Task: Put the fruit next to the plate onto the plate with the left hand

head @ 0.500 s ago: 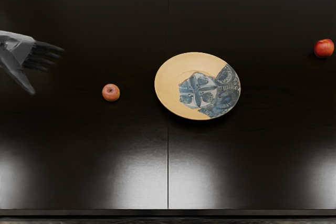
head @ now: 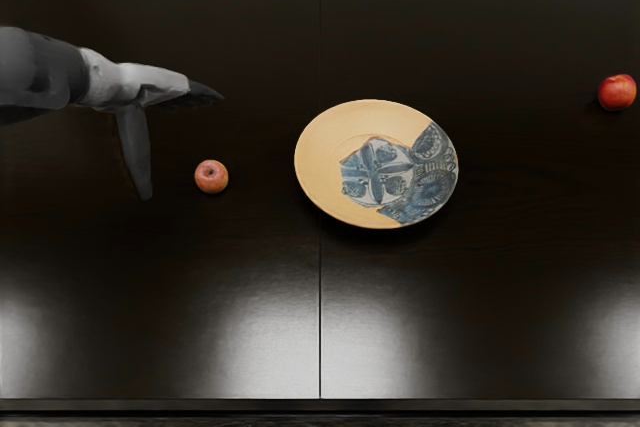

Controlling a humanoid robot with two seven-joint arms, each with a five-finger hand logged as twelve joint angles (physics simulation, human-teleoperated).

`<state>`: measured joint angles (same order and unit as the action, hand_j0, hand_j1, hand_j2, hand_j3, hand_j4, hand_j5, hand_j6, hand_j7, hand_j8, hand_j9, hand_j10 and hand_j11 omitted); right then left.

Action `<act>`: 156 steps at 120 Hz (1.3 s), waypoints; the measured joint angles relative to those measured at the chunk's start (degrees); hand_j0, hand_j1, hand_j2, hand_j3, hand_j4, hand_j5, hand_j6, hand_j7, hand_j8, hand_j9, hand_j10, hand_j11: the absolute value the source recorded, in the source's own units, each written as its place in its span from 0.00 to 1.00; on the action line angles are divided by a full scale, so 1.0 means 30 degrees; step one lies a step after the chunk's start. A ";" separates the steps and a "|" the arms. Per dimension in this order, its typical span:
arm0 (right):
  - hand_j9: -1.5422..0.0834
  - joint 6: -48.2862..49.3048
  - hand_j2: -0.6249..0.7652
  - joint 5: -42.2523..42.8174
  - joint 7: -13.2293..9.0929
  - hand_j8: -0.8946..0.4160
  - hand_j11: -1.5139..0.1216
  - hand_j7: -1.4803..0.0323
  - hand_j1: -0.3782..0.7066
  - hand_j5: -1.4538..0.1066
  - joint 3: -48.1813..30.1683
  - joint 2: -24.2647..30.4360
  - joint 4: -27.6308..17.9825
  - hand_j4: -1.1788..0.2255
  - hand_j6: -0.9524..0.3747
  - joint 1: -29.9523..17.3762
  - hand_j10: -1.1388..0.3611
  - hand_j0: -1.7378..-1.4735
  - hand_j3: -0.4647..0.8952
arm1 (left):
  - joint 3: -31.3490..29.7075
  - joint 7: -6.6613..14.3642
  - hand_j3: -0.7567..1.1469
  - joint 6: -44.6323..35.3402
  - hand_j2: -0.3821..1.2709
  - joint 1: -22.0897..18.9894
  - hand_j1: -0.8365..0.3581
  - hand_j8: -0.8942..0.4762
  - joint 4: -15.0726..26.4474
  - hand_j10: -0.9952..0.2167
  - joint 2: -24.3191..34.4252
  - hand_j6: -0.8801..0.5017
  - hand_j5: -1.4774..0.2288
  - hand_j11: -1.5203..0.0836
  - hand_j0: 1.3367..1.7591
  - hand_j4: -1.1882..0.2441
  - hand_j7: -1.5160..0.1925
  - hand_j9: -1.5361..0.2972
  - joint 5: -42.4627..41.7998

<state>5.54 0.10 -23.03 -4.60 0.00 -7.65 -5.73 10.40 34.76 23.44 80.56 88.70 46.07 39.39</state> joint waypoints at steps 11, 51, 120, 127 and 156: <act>0.95 0.0000 0.45 -0.0003 0.0000 0.68 0.93 0.98 0.03 0.93 0.0005 0.0000 0.0000 0.84 0.72 0.0002 0.76 0.30 0.34 | 0.0097 0.0048 0.40 -0.3138 0.23 -0.1230 0.97 0.63 0.0546 0.80 -0.1580 0.62 0.85 0.93 0.76 0.81 0.87 0.82 0.3268; 0.95 0.0000 0.45 -0.0001 0.0000 0.68 0.93 0.98 0.03 0.93 0.0007 0.0000 0.0000 0.84 0.72 -0.0003 0.76 0.30 0.34 | -0.0035 0.0080 0.40 -0.8510 0.24 -0.5781 0.97 0.63 0.0166 0.80 -0.4073 0.62 0.85 0.93 0.76 0.81 0.87 0.82 1.2113; 0.95 0.0000 0.45 -0.0001 0.0000 0.68 0.93 0.98 0.03 0.93 0.0007 0.0000 0.0000 0.84 0.72 -0.0002 0.76 0.30 0.34 | -0.2197 0.0081 0.40 -0.8979 0.26 -0.6171 0.76 0.48 -0.1499 0.63 -0.5716 0.47 0.69 0.76 0.76 0.67 0.71 0.68 1.4032; 0.95 0.0000 0.45 0.0003 0.0000 0.68 0.93 0.98 0.03 0.93 0.0007 0.0000 0.0000 0.84 0.72 -0.0003 0.76 0.30 0.34 | -0.2240 0.0081 0.40 -0.8994 0.26 -0.6171 0.74 0.47 -0.1512 0.61 -0.5690 0.45 0.67 0.74 0.76 0.65 0.70 0.66 1.4039; 0.95 0.0000 0.45 0.0000 0.0000 0.68 0.93 0.98 0.03 0.93 0.0007 0.0000 0.0000 0.84 0.72 0.0000 0.76 0.30 0.34 | -0.2298 0.0081 0.40 -0.9362 0.27 -0.6171 0.69 0.42 -0.2005 0.56 -0.5701 0.41 0.63 0.70 0.76 0.61 0.65 0.62 1.4047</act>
<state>5.54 0.10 -23.03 -4.57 0.00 -7.65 -5.73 3.51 35.00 -4.65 62.05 82.68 28.97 81.53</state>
